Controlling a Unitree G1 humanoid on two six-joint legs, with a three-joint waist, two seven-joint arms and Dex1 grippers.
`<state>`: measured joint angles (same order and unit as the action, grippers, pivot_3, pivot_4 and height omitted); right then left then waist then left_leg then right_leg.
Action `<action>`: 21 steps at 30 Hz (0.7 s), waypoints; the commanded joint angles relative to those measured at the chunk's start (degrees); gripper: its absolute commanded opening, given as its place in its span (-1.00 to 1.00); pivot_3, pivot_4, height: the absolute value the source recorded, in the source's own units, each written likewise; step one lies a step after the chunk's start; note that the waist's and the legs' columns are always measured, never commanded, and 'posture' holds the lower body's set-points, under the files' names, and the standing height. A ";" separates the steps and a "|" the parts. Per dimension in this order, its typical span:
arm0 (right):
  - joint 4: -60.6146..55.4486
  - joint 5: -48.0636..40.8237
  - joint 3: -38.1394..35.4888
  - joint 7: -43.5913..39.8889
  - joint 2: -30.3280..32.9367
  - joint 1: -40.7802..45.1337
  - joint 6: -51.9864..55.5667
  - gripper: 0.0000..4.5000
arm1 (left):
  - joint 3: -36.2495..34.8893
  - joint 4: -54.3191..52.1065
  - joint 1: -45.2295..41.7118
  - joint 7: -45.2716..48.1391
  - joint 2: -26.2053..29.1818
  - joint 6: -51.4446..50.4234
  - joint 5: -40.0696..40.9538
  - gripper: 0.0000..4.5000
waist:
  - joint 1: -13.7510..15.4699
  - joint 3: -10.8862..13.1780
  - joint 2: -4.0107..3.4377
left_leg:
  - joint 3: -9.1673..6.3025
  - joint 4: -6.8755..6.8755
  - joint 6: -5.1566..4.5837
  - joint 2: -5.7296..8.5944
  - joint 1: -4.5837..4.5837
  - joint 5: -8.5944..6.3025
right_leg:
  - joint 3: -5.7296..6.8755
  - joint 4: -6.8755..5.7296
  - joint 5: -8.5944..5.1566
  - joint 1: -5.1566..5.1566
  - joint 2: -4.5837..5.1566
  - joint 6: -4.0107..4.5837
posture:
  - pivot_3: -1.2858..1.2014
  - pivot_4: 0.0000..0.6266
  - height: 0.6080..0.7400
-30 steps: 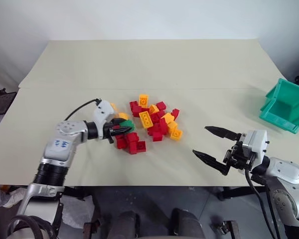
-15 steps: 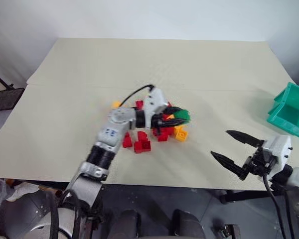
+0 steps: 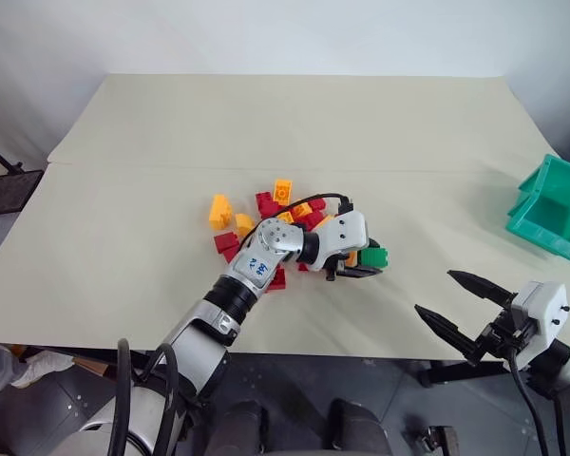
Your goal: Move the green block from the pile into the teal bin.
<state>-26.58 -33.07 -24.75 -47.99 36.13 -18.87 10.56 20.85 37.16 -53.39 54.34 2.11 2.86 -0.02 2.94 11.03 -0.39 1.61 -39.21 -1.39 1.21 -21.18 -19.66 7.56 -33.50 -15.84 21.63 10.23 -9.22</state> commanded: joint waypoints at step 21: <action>33.50 15.26 31.82 -15.25 7.03 51.86 7.77 1.00 | -21.91 -35.98 30.56 13.75 26.76 -1.25 22.74 0.97 | -1.60 -0.02 -0.04 | -0.21 -0.08 0.01 -0.01 -0.06 0.00 | 0.09 -0.17 0.05 0.06 0.07 -0.06 | 0.03 -0.52 1.00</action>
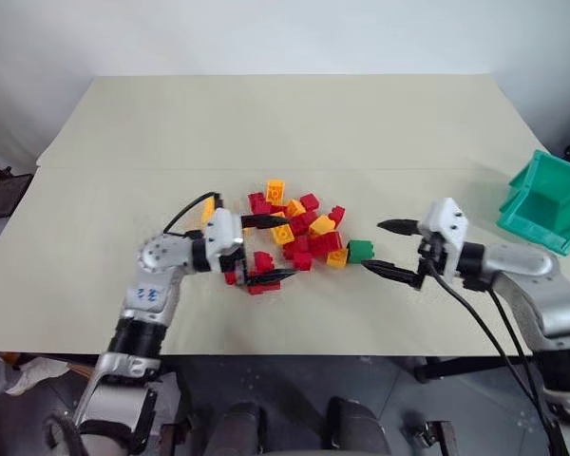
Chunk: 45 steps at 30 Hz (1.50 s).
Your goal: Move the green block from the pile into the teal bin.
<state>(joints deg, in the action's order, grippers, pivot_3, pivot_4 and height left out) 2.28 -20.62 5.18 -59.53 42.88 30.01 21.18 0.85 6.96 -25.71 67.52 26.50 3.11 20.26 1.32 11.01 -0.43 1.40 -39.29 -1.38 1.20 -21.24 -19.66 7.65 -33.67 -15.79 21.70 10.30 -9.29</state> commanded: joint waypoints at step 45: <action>1.13 2.21 -43.72 26.46 4.68 -17.43 -4.73 -0.35 | 0.41 -15.85 3.07 -11.89 -5.85 -13.82 9.14 1.00 | 0.00 0.01 -0.07 | 0.31 0.03 0.00 0.04 0.19 -0.03 | -0.30 0.06 0.06 -0.09 0.00 -0.10 | 0.03 -0.52 1.00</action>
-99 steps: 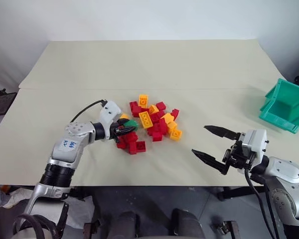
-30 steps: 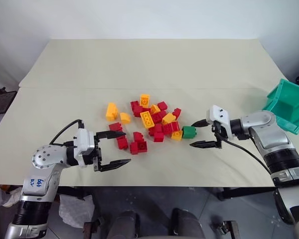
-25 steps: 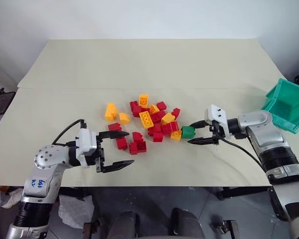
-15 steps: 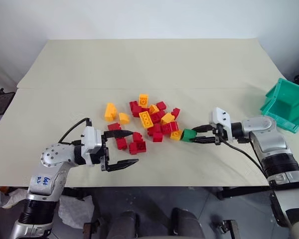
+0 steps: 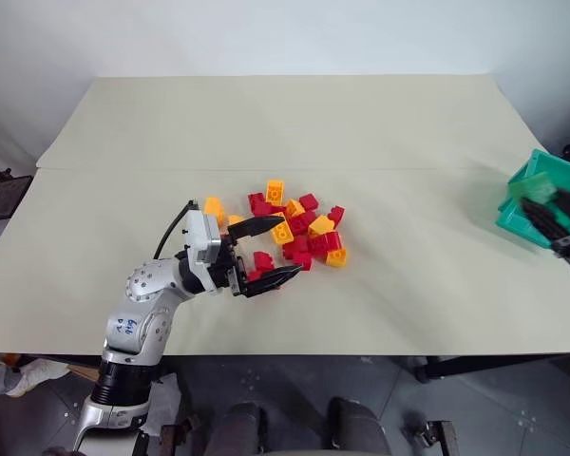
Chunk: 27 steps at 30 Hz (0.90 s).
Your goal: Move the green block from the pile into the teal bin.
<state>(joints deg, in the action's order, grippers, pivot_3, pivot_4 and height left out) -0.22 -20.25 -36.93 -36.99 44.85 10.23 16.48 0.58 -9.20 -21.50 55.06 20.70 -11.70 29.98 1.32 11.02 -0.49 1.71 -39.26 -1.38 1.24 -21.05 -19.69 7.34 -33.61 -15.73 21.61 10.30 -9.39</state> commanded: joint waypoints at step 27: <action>23.66 -6.78 12.18 -23.32 7.07 18.81 -17.93 0.99 | -3.65 3.13 4.14 0.93 9.81 7.40 -6.45 1.00 | -0.24 -0.02 -0.13 | 0.10 0.08 -0.07 -0.08 -0.09 0.03 | -0.02 0.19 0.00 0.07 -0.03 0.01 | 0.03 -0.52 1.00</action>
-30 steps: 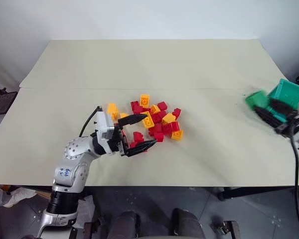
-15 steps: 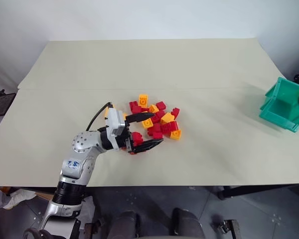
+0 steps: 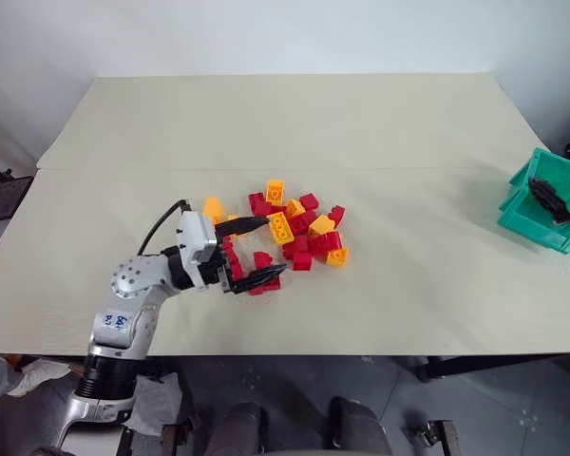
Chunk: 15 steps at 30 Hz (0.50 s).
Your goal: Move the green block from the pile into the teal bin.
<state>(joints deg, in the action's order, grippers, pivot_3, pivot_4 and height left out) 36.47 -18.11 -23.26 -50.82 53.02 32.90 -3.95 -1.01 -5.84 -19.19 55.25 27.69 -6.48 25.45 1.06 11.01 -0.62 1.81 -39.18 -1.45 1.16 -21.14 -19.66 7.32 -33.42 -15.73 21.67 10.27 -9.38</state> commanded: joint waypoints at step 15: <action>-41.51 -14.18 7.74 -21.36 -6.72 -30.84 7.30 0.99 | -9.25 -2.60 13.77 -2.87 8.05 7.49 -4.38 1.00 | 0.53 -0.01 0.04 | -0.23 -0.01 -0.02 -0.07 0.01 -0.07 | 0.11 -0.02 0.03 -0.06 0.14 -0.05 | 0.03 -0.52 1.00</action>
<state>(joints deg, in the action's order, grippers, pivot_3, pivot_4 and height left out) -4.35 -31.95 -13.73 -72.36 46.48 2.11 4.82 -8.79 -6.11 -5.86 53.16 35.90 0.13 20.25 1.59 11.00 -0.57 1.57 -39.19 -1.47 1.09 -21.12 -19.73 7.41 -33.44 -15.70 21.61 10.41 -9.43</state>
